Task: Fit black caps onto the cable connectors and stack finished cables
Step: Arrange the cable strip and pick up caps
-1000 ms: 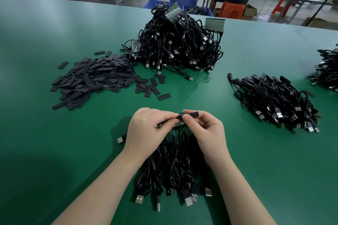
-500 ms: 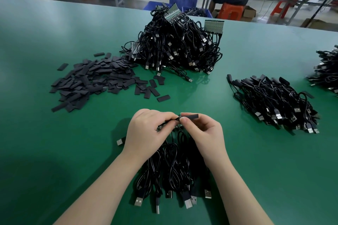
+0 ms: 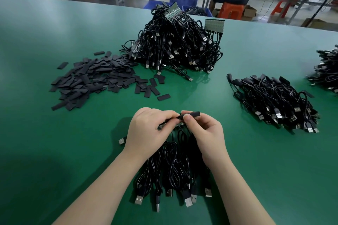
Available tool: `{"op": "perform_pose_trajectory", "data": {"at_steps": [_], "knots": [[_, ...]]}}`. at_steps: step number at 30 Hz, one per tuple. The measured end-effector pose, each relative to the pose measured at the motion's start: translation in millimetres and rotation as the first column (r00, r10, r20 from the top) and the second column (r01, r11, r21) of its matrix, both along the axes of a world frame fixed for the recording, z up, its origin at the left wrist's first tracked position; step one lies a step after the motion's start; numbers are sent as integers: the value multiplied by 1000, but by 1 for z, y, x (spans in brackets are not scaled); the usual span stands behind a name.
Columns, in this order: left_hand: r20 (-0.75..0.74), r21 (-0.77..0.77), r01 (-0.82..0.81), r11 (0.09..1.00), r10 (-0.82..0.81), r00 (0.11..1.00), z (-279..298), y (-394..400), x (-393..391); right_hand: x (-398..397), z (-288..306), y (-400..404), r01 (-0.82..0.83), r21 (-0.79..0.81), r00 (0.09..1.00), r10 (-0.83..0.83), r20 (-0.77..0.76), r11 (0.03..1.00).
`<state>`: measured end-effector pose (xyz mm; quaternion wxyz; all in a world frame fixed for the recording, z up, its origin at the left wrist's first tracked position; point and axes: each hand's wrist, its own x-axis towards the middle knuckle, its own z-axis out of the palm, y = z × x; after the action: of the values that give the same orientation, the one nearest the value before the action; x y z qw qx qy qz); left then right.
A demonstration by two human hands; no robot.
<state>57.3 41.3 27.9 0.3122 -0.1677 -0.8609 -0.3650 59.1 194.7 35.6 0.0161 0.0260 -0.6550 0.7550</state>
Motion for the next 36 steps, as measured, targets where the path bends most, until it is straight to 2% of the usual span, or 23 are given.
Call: {"op": "perform_pose_trajectory", "data": {"at_steps": [15, 19, 24, 31, 36], "knots": [[-22, 12, -6, 1000, 6, 1000, -2, -3, 0, 1, -2, 0, -16, 112, 999, 20, -31, 994], [-32, 28, -9, 1000, 10, 999, -1, -3, 1, 2, -1, 0, -15, 99, 1000, 18, -25, 995], [13, -2, -28, 1000, 29, 1000, 0, -4, 0, 1, -1, -1, 29, -14, 1000, -29, 7, 999], [-32, 44, -22, 999, 23, 999, -3, -3, 0, 2, 0, -2, 32, -15, 999, -32, 14, 999], [-40, 15, -30, 999, 31, 999, -3, -3, 0, 1, -2, -1, 43, -7, 999, -43, 17, 999]]}}
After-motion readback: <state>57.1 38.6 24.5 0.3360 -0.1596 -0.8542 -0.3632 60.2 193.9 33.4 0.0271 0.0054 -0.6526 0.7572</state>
